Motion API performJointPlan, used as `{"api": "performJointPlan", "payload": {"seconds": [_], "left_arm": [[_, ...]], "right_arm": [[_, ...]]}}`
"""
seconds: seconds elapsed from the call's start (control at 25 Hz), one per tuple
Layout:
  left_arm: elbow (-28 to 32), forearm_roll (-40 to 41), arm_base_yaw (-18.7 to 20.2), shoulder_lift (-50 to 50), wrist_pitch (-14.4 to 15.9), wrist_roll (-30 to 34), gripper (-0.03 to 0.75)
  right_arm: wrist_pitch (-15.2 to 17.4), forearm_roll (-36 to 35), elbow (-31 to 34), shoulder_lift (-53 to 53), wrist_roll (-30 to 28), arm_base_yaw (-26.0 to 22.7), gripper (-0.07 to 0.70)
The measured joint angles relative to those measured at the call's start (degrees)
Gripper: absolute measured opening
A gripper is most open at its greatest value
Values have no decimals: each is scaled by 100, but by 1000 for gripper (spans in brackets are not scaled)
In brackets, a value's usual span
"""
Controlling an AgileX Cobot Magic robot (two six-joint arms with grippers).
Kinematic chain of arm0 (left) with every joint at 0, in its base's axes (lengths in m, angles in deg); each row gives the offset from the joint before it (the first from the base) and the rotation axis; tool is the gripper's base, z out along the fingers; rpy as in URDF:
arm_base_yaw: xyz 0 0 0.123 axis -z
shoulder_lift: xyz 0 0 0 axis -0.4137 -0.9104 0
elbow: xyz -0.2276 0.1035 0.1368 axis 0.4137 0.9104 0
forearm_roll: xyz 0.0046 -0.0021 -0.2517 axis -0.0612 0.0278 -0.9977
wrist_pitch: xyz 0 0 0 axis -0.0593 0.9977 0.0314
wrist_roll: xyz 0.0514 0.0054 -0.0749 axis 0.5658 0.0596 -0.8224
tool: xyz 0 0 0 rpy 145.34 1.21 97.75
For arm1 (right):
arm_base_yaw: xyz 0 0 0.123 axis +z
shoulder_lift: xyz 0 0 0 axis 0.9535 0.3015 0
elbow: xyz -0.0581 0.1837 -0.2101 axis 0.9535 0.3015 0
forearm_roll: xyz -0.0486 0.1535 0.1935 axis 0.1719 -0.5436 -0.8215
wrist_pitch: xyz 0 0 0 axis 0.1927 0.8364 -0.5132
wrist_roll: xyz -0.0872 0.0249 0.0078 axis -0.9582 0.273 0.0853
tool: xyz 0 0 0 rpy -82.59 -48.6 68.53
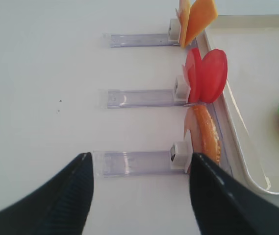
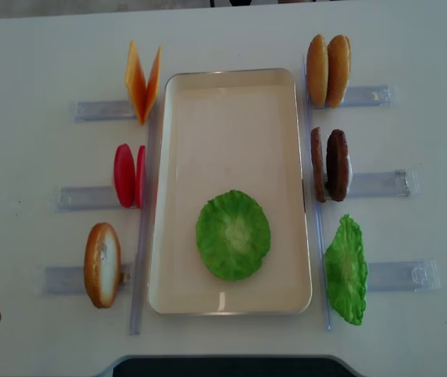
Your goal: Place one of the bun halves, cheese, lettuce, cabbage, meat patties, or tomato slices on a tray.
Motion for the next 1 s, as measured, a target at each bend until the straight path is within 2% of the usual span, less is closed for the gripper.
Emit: {"api": "performJointPlan", "payload": {"seconds": [1.0], "left_arm": [[0,0,0,0,0,0,471]], "right_arm": [[-5,0,0,0,-1,0,464]]}}
